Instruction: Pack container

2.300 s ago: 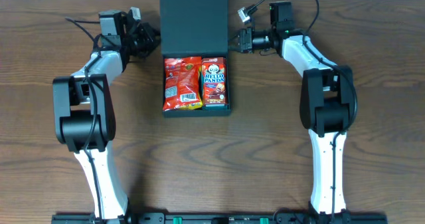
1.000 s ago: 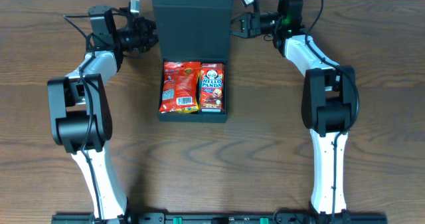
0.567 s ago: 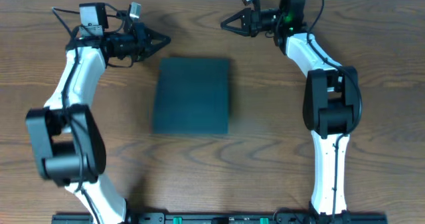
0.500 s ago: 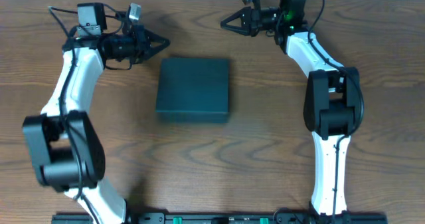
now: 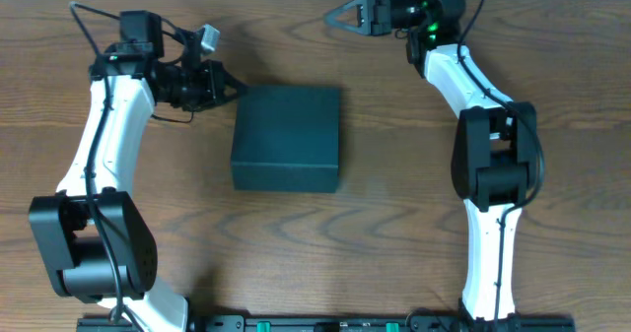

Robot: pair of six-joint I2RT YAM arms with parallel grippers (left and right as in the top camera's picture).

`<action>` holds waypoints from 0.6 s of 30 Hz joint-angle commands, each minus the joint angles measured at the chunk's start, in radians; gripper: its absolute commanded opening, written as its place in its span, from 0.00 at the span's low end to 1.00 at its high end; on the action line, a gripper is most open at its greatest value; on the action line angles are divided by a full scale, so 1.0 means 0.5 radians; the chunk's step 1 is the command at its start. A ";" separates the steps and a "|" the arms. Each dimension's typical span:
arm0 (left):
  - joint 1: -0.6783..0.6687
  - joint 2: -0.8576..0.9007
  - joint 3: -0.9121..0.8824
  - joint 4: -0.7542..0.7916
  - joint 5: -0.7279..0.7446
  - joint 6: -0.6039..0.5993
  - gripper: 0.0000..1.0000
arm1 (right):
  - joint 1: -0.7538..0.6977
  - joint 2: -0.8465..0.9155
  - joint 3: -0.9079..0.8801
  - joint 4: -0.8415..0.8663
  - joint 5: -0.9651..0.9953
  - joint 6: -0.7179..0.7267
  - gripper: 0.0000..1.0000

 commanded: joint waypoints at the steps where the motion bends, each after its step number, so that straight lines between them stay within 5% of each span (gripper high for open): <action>1: -0.095 -0.021 0.007 -0.028 -0.198 0.147 0.06 | -0.051 -0.092 0.040 0.256 -0.008 0.449 0.02; 6: -0.238 -0.021 0.007 -0.027 -0.267 0.207 0.06 | -0.092 -0.092 0.044 0.238 -0.021 0.364 0.02; 10: -0.273 -0.021 0.007 -0.006 -0.266 0.205 0.06 | -0.085 -0.092 0.044 0.094 -0.028 0.018 0.08; 15: -0.272 -0.021 0.007 -0.010 -0.266 0.189 0.06 | -0.084 -0.092 0.044 -0.259 0.140 -0.614 0.03; 18: -0.272 -0.021 0.007 -0.011 -0.266 0.184 0.06 | -0.084 -0.092 0.044 -0.708 0.455 -1.018 0.24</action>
